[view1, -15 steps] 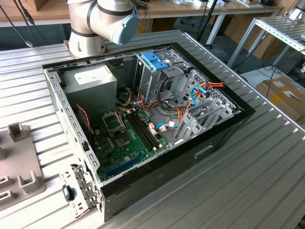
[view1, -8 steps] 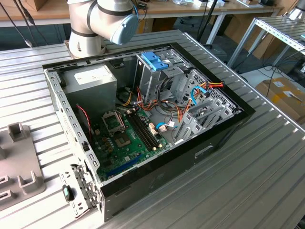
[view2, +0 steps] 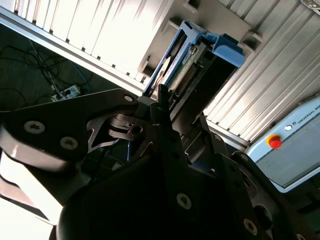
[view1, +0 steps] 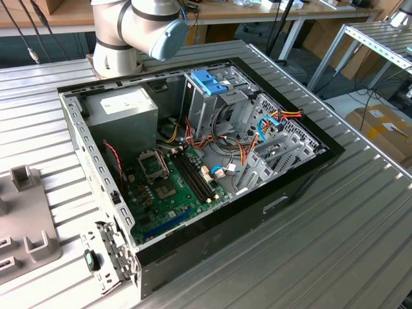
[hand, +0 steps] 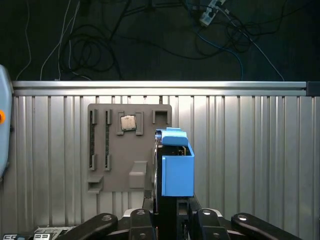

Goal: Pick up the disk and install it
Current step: 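Pick up the disk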

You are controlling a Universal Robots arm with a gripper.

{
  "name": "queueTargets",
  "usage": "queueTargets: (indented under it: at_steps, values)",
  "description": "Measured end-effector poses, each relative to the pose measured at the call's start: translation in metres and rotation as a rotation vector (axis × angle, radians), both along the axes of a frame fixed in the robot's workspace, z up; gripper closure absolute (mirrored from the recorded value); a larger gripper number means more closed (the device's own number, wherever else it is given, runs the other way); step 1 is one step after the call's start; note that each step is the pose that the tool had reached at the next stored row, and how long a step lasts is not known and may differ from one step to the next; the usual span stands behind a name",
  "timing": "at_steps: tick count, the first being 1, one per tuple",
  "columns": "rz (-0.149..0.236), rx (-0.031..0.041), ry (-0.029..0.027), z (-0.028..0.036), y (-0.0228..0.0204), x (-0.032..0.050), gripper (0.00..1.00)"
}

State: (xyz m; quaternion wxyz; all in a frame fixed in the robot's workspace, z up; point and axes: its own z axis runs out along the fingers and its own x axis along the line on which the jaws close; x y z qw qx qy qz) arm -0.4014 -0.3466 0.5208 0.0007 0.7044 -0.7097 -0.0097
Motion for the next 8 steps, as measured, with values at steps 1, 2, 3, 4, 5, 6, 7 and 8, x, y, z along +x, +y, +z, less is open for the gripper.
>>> queueTargets:
  at_steps: [1,2,3,4,5,6,7,8]
  values:
    - [0.0,0.0,-0.0001,0.0,0.0,0.0,0.65]
    - [0.0,0.0,0.0,0.0,0.0,0.0,0.65]
    - [0.0,0.0,0.0001,0.0001,0.0,0.0,0.65]
    - [0.0,0.0,0.0,0.0001,0.0,0.0,0.65]
    - [0.0,0.0,0.0001,0.0001,0.0,0.0,0.65]
    - [0.0,0.0,0.0001,0.0001,0.0,0.0,0.65]
    - [0.0,0.0,0.0,0.0001,0.0,0.0,0.65]
    - [0.0,0.0,0.0,0.0001,0.0,0.0003,0.65]
